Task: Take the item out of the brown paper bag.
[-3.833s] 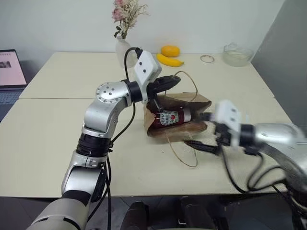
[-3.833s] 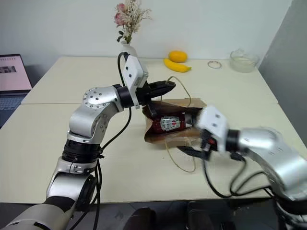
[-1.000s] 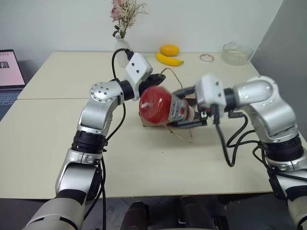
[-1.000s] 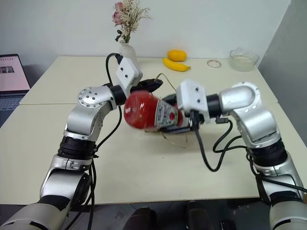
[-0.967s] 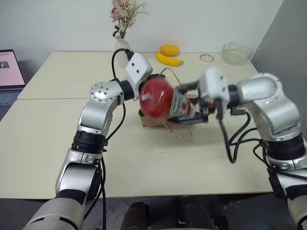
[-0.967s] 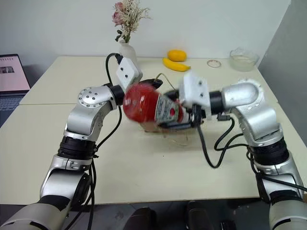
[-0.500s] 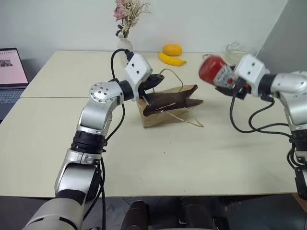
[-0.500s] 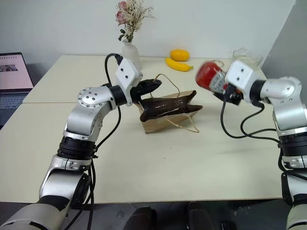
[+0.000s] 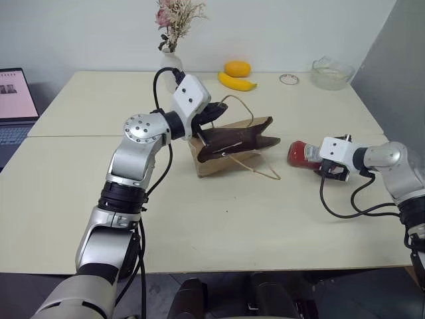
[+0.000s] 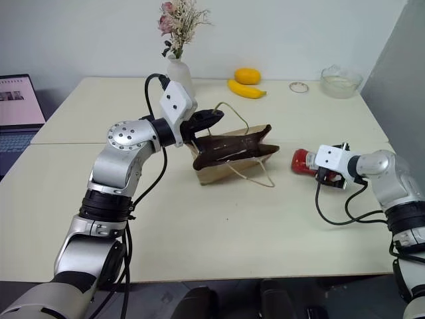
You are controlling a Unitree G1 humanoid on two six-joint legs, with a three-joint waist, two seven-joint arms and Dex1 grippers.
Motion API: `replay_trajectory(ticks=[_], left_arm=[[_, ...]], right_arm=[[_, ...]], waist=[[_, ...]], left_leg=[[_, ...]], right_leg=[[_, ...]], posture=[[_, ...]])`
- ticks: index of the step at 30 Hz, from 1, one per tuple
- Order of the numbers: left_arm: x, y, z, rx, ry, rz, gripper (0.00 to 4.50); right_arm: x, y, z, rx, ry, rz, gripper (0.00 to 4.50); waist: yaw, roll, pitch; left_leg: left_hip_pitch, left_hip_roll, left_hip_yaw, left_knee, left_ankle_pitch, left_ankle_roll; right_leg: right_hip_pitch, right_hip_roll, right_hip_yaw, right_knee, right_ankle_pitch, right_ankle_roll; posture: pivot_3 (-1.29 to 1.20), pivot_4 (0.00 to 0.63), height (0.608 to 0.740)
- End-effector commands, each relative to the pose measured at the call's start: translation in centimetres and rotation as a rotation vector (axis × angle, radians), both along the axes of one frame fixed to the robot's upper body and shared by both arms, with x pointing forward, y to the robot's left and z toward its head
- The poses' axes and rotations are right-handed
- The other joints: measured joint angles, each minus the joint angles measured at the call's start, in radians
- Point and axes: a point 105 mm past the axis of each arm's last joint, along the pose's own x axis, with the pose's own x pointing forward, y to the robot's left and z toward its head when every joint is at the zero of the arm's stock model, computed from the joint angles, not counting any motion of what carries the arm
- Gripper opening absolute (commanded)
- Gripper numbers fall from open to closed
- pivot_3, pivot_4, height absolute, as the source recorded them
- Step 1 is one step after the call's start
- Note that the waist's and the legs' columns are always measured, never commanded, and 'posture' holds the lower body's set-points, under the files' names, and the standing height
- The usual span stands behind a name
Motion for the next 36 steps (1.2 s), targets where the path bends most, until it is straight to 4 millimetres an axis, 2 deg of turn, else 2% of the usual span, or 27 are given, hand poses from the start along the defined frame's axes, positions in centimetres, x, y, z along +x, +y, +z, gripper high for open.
replay_trajectory(ticks=[1, 3, 4, 7, 8, 10, 12, 15, 18, 27, 29, 33, 36], left_arm=[[0.1, 0.3, 0.9, -0.003, -0.040, 0.005, 0.00], [0.3, 0.3, 0.8, -0.002, -0.042, 0.007, 0.00], [0.4, 0.4, 0.8, -0.003, -0.043, 0.010, 0.00], [1.0, 1.2, 1.2, -0.010, -0.058, 0.054, 0.00], [1.2, 1.4, 1.3, -0.014, -0.061, 0.066, 0.00], [1.5, 2.0, 1.5, -0.014, -0.061, 0.078, 0.00], [1.7, 2.7, 1.7, -0.014, -0.061, 0.093, 0.00], [2.0, 3.7, 1.7, -0.012, -0.041, 0.121, 0.00], [1.9, 4.6, 1.6, -0.006, -0.011, 0.124, 0.63], [0.1, 8.0, 1.1, 0.011, 0.010, 0.174, 3.36], [-0.6, 8.8, 0.9, 0.004, 0.017, 0.190, 3.36], [-3.1, 12.0, -0.5, -0.076, 0.022, 0.328, 3.36], [-4.2, 12.2, -1.5, -0.125, 0.057, 0.384, 3.36]], right_arm=[[-0.5, 0.1, 4.1, 0.046, -0.097, 0.024, 4.48], [-1.3, 0.6, 5.0, 0.074, -0.106, 0.058, 4.48], [-1.9, 1.7, 5.7, 0.144, -0.115, 0.086, 4.48], [-6.0, 7.0, 7.5, 0.453, -0.095, 0.260, 4.48], [-7.0, 8.1, 7.8, 0.519, -0.096, 0.290, 4.48], [-9.4, 10.3, 7.3, 0.651, -0.077, 0.321, 4.48], [-10.9, 11.6, 7.1, 0.757, -0.086, 0.304, 4.48], [-11.6, 12.8, 7.4, 0.849, -0.104, 0.282, 4.48], [-11.5, 13.9, 7.8, 0.894, -0.117, 0.285, 4.50], [-10.6, 14.5, 8.1, 0.927, -0.134, 0.300, 4.50], [-10.5, 14.5, 8.1, 0.928, -0.133, 0.302, 4.50], [-10.4, 14.5, 7.5, 0.940, -0.134, 0.295, 4.50], [-10.3, 14.1, 7.4, 0.964, -0.191, 0.274, 4.50]], waist=[[0.001, 0.000, 0.000], [0.003, 0.000, 0.000], [0.003, 0.000, 0.000], [0.006, 0.000, 0.000], [0.004, 0.000, 0.000], [0.007, 0.000, 0.000], [0.009, 0.000, 0.000], [0.007, 0.000, 0.000], [0.007, 0.000, 0.000], [0.005, 0.000, 0.000], [0.004, 0.000, 0.000], [0.000, 0.000, 0.000], [0.004, 0.000, 0.000]], left_leg=[[0.000, 0.000, 0.000, 0.000, 0.000, 0.000], [0.000, 0.000, -0.001, 0.000, 0.000, 0.000], [0.000, 0.000, -0.001, 0.000, 0.000, 0.000], [0.000, 0.001, -0.003, 0.000, 0.000, 0.000], [0.000, 0.002, -0.005, 0.000, 0.000, 0.000], [0.000, 0.002, -0.008, 0.000, 0.000, 0.000], [0.001, 0.002, -0.010, 0.000, 0.000, 0.000], [0.001, 0.000, -0.009, 0.001, 0.000, 0.000], [0.002, -0.001, -0.008, 0.001, 0.000, 0.000], [0.000, 0.001, -0.009, 0.000, 0.000, 0.000], [0.001, 0.001, -0.009, 0.000, 0.000, 0.000], [0.001, 0.002, -0.008, 0.000, 0.000, 0.000], [0.001, 0.002, -0.009, 0.000, 0.000, 0.000]], right_leg=[[0.000, 0.000, 0.000, 0.000, 0.000, 0.000], [0.000, 0.000, 0.000, 0.000, 0.000, 0.000], [0.001, 0.000, -0.001, 0.000, 0.000, 0.000], [0.001, 0.000, -0.002, -0.001, 0.000, 0.000], [0.002, 0.001, -0.002, -0.001, 0.000, 0.000], [0.002, 0.001, -0.002, 0.000, 0.000, 0.000], [0.003, 0.000, -0.004, 0.000, 0.000, 0.000], [0.002, 0.000, -0.002, 0.001, 0.000, 0.001], [0.003, 0.000, -0.003, 0.000, 0.002, 0.003], [0.002, 0.001, -0.002, -0.001, 0.001, 0.002], [0.002, 0.001, -0.002, -0.001, 0.001, 0.002], [0.002, -0.001, 0.000, -0.001, 0.001, 0.002], [0.002, -0.003, -0.002, -0.001, 0.001, 0.002]], posture=[[0.00, 0.150, 0.740], [0.00, 0.150, 0.740], [0.00, 0.150, 0.740], [0.00, 0.150, 0.740], [0.00, 0.150, 0.740], [0.00, 0.150, 0.740], [0.00, 0.150, 0.740], [0.00, 0.150, 0.740], [0.00, 0.150, 0.740], [0.00, 0.150, 0.740], [0.00, 0.150, 0.740], [0.00, 0.150, 0.740], [0.00, 0.150, 0.740]])
